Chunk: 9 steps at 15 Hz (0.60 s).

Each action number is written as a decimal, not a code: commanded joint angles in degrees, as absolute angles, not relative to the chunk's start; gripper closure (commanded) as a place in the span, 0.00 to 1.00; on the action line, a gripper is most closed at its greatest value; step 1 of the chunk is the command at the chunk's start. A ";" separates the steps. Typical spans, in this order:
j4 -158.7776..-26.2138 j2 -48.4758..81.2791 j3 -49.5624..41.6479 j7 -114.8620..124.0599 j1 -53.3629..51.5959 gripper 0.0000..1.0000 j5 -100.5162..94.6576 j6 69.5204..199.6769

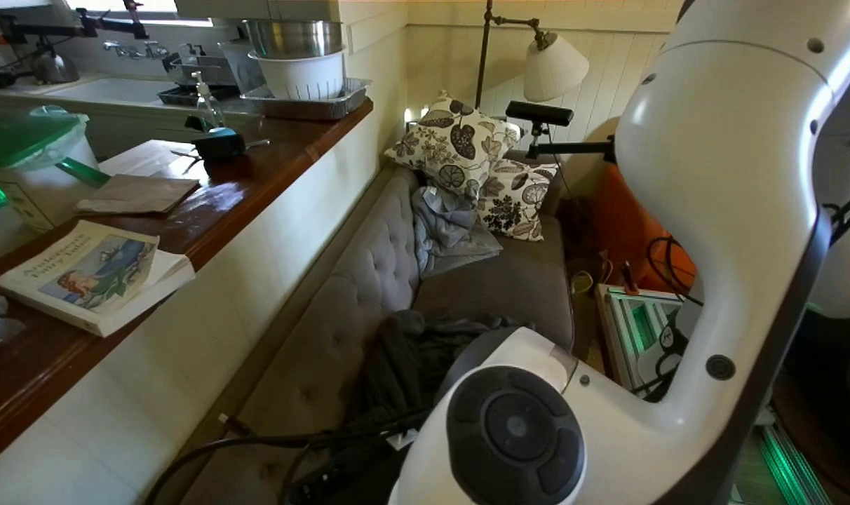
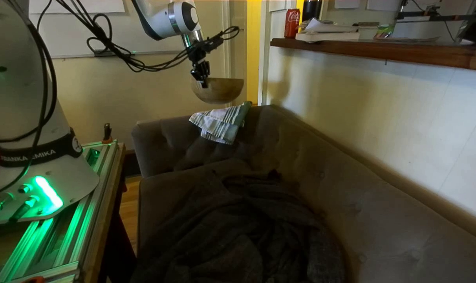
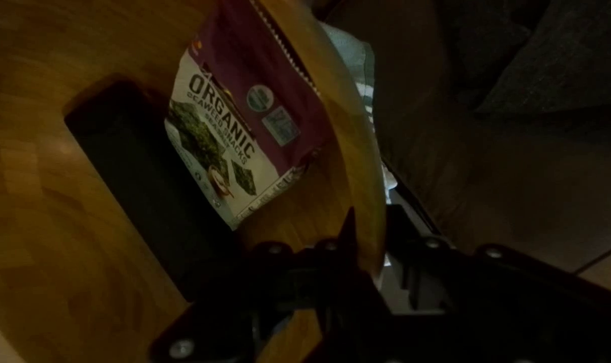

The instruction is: Put the wooden bowl on the armrest

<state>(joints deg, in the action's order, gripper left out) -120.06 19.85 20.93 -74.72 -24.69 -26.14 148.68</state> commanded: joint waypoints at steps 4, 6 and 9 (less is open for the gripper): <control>-120.11 21.86 21.23 -75.04 -24.08 0.84 -26.12 147.93; -120.10 22.00 21.25 -75.04 -24.10 0.84 -26.12 147.92; -120.07 21.99 21.27 -75.04 -24.10 0.84 -26.12 147.92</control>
